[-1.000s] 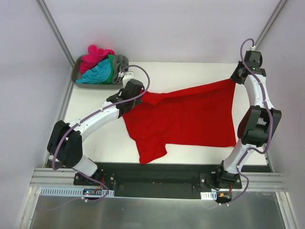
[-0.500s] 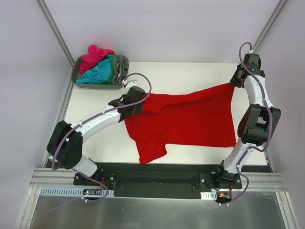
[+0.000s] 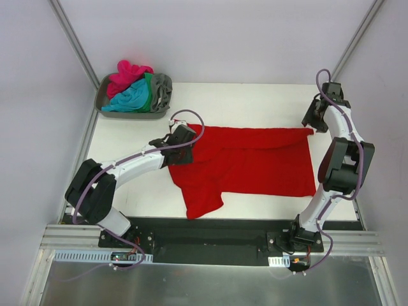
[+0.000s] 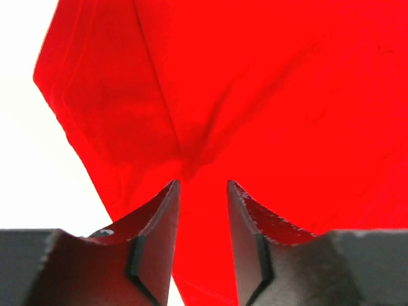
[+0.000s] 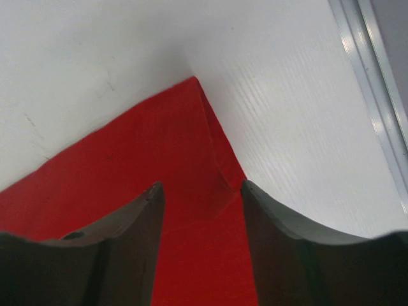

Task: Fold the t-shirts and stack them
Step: Fold the flattened tshirt in 1/3 of the way

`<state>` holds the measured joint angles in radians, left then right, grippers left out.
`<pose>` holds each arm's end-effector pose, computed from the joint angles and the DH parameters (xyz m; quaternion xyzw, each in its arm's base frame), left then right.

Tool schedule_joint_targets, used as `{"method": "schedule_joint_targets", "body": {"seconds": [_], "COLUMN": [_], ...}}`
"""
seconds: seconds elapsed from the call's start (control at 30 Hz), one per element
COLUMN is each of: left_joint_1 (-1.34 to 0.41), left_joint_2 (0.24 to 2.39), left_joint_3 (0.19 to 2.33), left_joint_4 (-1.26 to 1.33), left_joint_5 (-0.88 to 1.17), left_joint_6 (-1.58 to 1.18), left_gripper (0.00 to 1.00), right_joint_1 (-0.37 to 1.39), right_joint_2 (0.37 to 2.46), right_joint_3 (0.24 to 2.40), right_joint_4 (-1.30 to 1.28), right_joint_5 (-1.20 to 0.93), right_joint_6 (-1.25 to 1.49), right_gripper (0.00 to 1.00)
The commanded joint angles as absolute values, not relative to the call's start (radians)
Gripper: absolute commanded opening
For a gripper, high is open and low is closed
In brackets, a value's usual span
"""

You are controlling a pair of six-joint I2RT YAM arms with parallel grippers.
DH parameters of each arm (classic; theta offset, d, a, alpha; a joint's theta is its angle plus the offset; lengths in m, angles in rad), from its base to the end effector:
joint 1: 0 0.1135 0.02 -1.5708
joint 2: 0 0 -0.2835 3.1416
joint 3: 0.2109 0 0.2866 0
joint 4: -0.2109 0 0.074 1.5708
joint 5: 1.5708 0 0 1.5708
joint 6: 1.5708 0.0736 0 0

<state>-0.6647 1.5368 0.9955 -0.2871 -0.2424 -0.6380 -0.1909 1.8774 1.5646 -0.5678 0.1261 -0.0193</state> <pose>0.3098 -0.2204 0.1967 -0.0315 0.9256 -0.1287 0.3547 0.4737 -0.1010 0.2413 0.1017 0.9339 -0.0944 0.3295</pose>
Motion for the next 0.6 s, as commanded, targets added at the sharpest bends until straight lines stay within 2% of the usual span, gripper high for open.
{"method": "schedule_joint_targets", "body": {"seconds": [0.0,0.03,0.07,0.1,0.17,0.3,0.4,0.57], "left_joint_1": [-0.673,-0.673,-0.672,-0.673,-0.673,-0.660,-0.612,-0.543], "left_joint_2": [1.482,1.470,1.456,1.445,1.433,1.503,1.619,1.837], "left_joint_3": [0.966,0.963,0.962,0.965,0.979,1.093,1.211,1.390], "left_joint_4": [-0.311,-0.313,-0.313,-0.313,-0.313,-0.311,-0.311,-0.314], "left_joint_5": [-0.261,-0.265,-0.270,-0.278,-0.304,-0.316,-0.246,-0.123], "left_joint_6": [-0.640,-0.635,-0.631,-0.626,-0.615,-0.581,-0.563,-0.545], "left_gripper": [0.49,0.67,0.84,0.97,0.99,0.99,0.99,0.99], "right_joint_1": [-0.199,-0.199,-0.199,-0.199,-0.199,-0.198,-0.193,-0.163], "right_joint_2": [1.859,1.850,1.841,1.832,1.813,1.796,1.819,1.885], "right_joint_3": [1.606,1.609,1.609,1.606,1.603,1.579,1.559,1.545], "right_joint_4": [-0.643,-0.649,-0.653,-0.655,-0.653,-0.609,-0.578,-0.555], "right_joint_5": [0.218,0.222,0.225,0.225,0.190,-0.030,-0.234,-0.261], "right_joint_6": [-0.026,-0.023,-0.021,-0.018,-0.014,-0.003,0.034,0.048], "right_gripper": [0.61,0.66,0.75,0.83,0.96,0.96,0.96,0.96]}}
